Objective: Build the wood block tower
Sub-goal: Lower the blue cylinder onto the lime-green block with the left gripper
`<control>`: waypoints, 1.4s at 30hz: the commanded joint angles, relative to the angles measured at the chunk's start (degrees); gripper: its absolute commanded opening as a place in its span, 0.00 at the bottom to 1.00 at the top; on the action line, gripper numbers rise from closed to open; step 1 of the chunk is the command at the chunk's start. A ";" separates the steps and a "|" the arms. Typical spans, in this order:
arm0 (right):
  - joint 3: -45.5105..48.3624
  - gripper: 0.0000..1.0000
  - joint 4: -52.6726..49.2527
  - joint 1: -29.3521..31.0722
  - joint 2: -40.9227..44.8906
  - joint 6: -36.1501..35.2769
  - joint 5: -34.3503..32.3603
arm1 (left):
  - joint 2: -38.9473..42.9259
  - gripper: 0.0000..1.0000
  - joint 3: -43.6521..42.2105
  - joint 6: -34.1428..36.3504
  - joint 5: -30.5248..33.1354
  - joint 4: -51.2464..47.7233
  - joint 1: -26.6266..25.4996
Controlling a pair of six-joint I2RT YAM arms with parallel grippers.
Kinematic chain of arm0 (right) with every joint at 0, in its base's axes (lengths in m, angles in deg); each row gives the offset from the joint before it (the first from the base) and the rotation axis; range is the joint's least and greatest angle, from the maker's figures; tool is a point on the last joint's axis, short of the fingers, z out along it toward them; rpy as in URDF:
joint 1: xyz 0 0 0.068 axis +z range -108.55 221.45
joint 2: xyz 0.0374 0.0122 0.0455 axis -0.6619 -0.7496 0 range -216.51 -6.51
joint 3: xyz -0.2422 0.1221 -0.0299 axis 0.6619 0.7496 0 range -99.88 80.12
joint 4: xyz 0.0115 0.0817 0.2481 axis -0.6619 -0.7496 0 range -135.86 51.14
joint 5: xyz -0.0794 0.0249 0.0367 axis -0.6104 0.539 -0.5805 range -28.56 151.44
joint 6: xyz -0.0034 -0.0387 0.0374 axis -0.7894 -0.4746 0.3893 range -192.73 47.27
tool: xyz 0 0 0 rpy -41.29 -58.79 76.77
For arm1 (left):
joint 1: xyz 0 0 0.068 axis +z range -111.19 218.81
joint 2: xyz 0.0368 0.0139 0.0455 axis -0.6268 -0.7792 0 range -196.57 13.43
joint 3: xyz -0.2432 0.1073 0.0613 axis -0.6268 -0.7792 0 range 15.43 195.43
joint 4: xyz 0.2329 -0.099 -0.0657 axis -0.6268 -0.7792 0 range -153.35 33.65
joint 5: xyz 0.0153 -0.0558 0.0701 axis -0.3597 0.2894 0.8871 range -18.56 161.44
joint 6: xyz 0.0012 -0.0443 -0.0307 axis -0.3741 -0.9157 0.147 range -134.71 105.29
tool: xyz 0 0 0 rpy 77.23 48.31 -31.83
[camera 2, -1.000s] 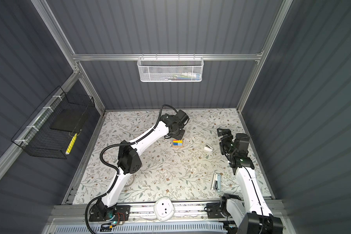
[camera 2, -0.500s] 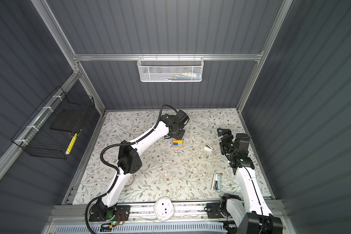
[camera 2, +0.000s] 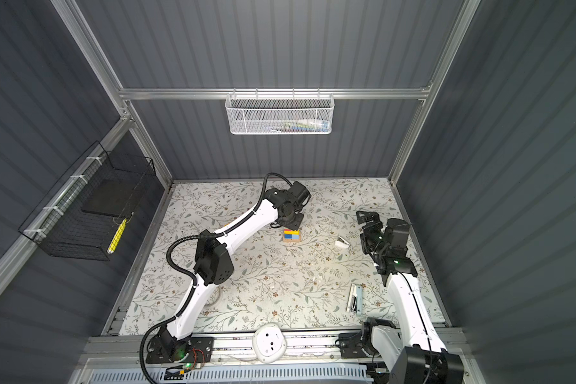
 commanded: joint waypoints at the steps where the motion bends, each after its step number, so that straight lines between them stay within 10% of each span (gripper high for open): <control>1: 0.02 0.99 0.98 -0.33 -0.25 0.37 0.71 | -0.80 0.28 0.96 0.08 -0.05 -0.41 0.35; 42: 0.05 0.99 1.54 -0.52 -1.52 1.04 1.55 | -0.80 0.34 0.86 -0.29 0.65 0.45 0.51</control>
